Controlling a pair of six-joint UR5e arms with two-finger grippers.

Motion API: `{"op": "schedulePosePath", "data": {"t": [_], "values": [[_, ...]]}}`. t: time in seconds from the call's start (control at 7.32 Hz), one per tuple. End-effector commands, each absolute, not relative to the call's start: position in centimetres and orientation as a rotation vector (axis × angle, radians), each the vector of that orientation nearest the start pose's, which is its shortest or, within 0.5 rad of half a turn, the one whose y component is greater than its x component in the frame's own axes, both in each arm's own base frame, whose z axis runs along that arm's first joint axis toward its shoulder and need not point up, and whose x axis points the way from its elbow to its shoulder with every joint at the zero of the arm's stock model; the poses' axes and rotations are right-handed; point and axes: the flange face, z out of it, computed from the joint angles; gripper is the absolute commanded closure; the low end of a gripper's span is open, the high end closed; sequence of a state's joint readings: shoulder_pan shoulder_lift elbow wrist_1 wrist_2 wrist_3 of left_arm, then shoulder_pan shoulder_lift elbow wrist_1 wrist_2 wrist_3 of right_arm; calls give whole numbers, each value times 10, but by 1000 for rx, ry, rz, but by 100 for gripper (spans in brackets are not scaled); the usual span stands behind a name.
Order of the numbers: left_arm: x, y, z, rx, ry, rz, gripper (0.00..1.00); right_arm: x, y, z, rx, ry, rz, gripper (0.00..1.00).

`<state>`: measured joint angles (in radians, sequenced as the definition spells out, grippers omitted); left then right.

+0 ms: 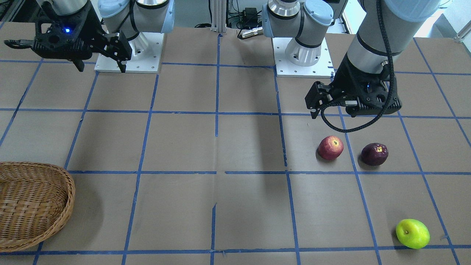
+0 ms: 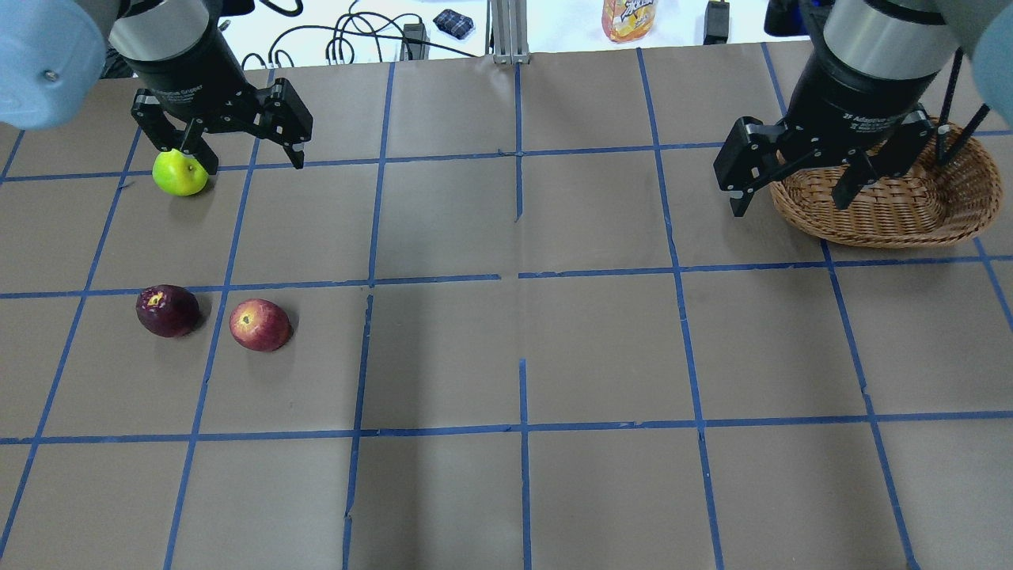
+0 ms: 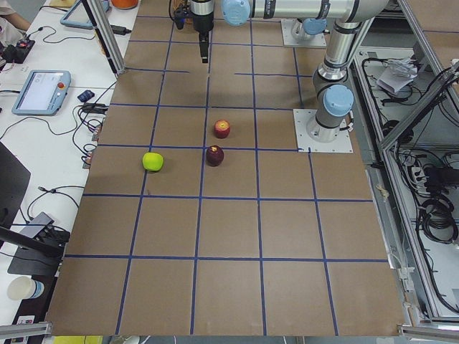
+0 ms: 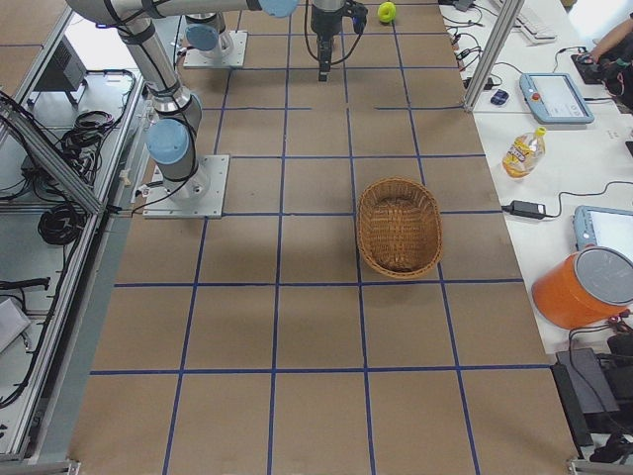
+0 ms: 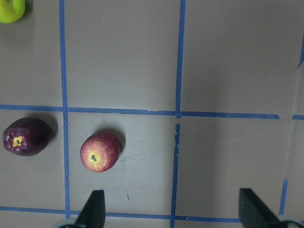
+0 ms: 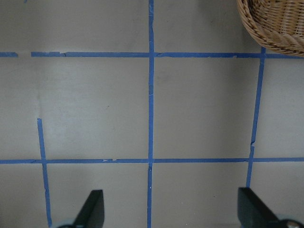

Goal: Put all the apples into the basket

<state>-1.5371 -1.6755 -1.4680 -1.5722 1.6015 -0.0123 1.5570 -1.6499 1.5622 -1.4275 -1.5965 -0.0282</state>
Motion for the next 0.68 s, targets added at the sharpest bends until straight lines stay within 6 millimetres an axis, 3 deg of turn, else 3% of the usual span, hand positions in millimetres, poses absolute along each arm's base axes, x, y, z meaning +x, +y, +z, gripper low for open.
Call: {"op": "schedulePosePath", "data": {"t": [0.0,0.27,0.55], "values": [[-112,-539,486,-72,3110,3,0,124,-452,516,-23,3165,88,0],[-111,-541,484,-64,3109,8,0,124,-452,515,-23,3167,91,0],[-96,-542,481,-63,3097,40,0,125,-452,514,-23,3165,93,0]]}}
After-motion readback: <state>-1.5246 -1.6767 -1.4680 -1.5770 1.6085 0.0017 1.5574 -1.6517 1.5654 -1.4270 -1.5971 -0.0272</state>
